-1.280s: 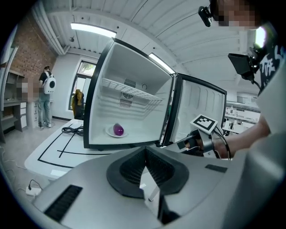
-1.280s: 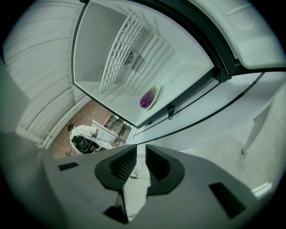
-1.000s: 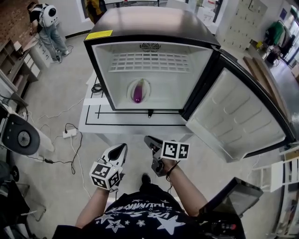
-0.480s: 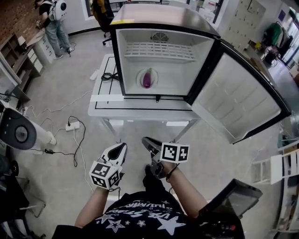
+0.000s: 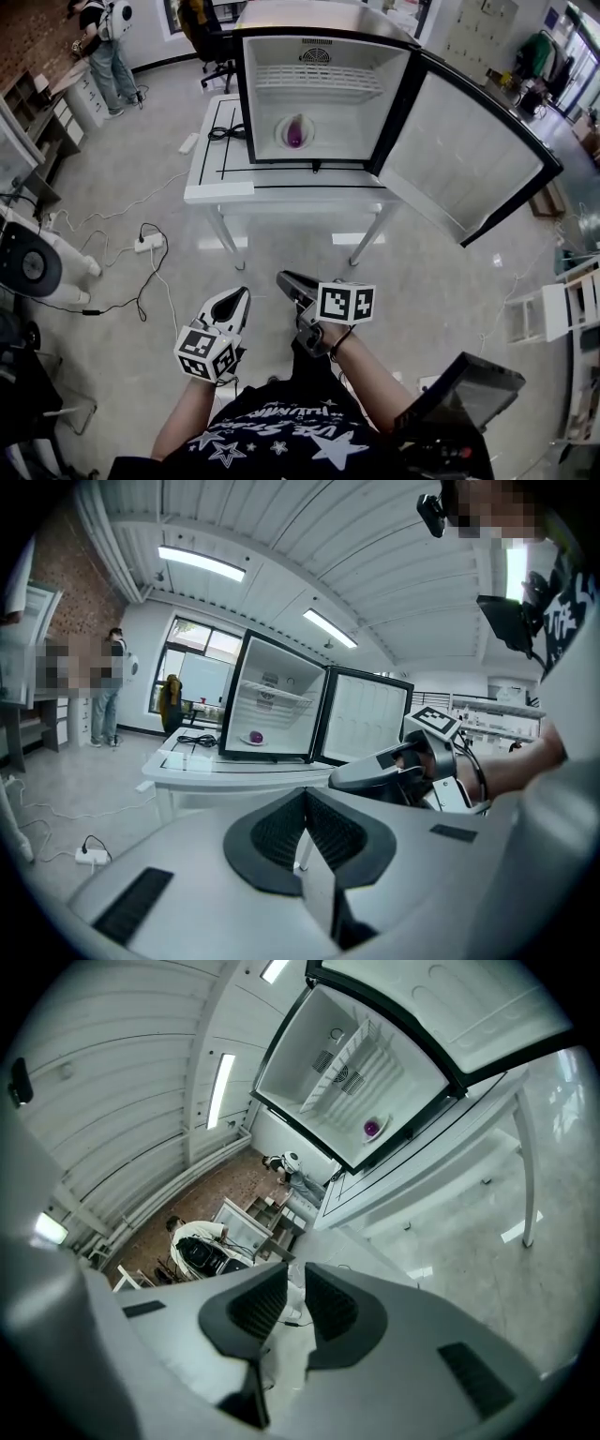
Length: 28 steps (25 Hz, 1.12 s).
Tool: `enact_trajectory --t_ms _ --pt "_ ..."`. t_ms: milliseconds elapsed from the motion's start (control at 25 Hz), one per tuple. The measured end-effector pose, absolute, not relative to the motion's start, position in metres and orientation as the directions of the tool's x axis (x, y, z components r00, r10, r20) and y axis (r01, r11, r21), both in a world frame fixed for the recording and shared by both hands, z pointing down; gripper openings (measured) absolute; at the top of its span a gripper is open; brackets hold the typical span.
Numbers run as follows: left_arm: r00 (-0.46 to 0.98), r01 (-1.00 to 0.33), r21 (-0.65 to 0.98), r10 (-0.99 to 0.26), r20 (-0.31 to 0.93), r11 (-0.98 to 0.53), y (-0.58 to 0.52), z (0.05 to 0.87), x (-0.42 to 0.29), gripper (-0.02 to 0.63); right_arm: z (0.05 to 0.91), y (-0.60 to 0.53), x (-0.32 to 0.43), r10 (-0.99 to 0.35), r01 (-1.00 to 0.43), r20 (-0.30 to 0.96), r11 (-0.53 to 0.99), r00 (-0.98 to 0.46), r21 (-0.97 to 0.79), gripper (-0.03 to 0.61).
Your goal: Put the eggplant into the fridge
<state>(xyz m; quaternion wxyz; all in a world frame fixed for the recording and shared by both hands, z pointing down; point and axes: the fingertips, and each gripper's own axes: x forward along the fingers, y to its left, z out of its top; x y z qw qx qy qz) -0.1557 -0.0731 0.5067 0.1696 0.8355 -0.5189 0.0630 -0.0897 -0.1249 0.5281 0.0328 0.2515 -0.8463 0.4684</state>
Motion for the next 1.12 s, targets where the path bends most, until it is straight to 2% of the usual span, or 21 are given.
enact_trajectory --t_ms 560,1120 --pt "0.486 -0.869 0.24 -0.836 0.254 -0.432 0.01 0.503 -0.17 0.009 0.53 -0.019 -0.096 -0.421 -0.497 0.326 0.404 -0.847 -0.768 0.063" --pt "0.462 -0.881 0.236 -0.854 0.24 -0.41 0.032 0.495 -0.137 0.009 0.516 0.003 -0.048 -0.44 -0.512 0.317 0.451 -0.84 -0.731 0.062"
